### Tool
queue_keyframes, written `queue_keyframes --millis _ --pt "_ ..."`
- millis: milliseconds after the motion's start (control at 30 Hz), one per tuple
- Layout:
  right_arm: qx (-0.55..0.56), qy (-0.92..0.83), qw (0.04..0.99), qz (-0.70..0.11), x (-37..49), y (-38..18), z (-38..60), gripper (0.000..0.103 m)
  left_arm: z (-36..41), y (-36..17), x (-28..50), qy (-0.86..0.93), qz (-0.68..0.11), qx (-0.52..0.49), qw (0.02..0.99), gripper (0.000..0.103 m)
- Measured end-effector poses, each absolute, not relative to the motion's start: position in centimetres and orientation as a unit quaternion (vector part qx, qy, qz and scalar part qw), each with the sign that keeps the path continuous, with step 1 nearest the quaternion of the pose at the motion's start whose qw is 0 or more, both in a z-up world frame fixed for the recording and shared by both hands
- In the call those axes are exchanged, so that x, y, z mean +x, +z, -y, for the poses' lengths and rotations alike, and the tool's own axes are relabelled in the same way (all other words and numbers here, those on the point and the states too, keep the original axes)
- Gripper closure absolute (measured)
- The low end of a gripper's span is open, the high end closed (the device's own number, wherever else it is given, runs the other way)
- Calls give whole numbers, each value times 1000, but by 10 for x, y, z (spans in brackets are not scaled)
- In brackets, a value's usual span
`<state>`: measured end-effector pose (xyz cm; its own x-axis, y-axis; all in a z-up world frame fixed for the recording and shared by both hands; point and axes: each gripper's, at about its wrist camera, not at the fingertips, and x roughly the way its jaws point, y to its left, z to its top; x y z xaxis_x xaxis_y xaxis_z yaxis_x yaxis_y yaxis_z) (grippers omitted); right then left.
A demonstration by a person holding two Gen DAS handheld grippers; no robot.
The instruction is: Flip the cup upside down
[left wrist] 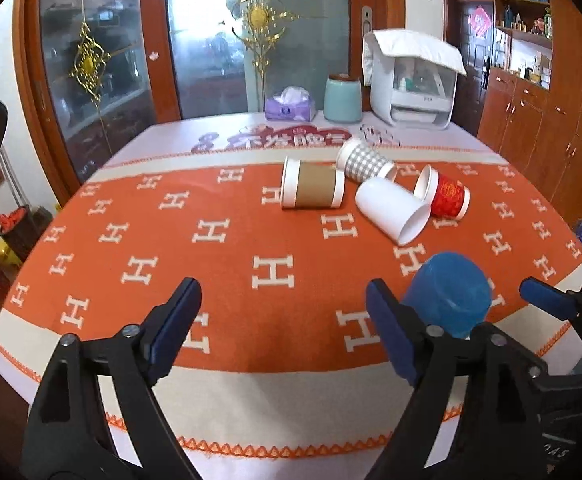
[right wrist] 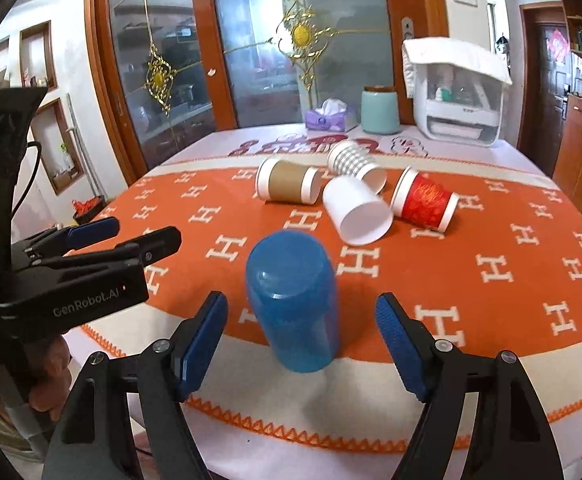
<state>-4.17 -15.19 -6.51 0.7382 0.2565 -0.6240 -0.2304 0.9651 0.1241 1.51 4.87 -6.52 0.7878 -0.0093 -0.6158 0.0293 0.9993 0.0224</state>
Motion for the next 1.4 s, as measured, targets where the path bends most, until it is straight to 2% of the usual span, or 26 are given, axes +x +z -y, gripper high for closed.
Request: queue_keyframes --millis 333,533,933,1400 --pt "42 87 931 -351 -42 -11 175 25 -47 -18 17 -40 -351 -16 935 20" --pt "55 84 934 -344 -46 16 182 25 -41 3 7 -44 -339 -21 940 20" --pt "57 81 937 -335 -53 37 181 25 -23 -1 1 -19 -335 25 942 20" --pt "61 69 943 -321 -74 59 180 25 -26 3 -9 -33 -333 10 942 20"
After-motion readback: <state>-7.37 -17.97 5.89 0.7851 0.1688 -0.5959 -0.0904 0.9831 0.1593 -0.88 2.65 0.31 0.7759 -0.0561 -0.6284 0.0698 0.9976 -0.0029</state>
